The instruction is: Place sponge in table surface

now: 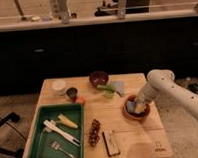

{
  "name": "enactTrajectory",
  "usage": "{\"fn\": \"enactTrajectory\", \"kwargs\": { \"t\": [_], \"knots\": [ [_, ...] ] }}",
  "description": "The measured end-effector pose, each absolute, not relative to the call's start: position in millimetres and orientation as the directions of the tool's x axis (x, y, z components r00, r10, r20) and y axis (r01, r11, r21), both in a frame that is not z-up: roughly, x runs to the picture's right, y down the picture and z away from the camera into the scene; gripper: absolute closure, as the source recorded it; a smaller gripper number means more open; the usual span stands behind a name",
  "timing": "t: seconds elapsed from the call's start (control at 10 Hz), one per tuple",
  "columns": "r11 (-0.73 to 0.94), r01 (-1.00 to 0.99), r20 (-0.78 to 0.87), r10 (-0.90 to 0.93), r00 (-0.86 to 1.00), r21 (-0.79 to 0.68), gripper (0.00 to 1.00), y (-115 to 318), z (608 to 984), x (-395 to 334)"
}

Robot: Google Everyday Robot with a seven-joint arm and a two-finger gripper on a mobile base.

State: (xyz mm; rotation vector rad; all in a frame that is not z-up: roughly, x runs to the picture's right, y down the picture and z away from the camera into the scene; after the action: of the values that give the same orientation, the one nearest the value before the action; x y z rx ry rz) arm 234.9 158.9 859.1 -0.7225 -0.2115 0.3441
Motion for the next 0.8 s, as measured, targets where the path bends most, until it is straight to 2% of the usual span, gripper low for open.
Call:
{"fn": "enactTrajectory", "kwargs": {
  "t": [0.2,0.3,0.8],
  "knots": [
    [0.701,-0.234,0.071,0.377,0.923,-0.674,0.96,158.5,858.5,234.9],
    [0.702,-0.235,0.071,0.377,0.923,-0.672,1.00,158.5,858.0,235.2],
    [0.716,-0.234,0.068,0.365,0.928,-0.658,1.00,157.0,850.8,232.5]
  ]
}}
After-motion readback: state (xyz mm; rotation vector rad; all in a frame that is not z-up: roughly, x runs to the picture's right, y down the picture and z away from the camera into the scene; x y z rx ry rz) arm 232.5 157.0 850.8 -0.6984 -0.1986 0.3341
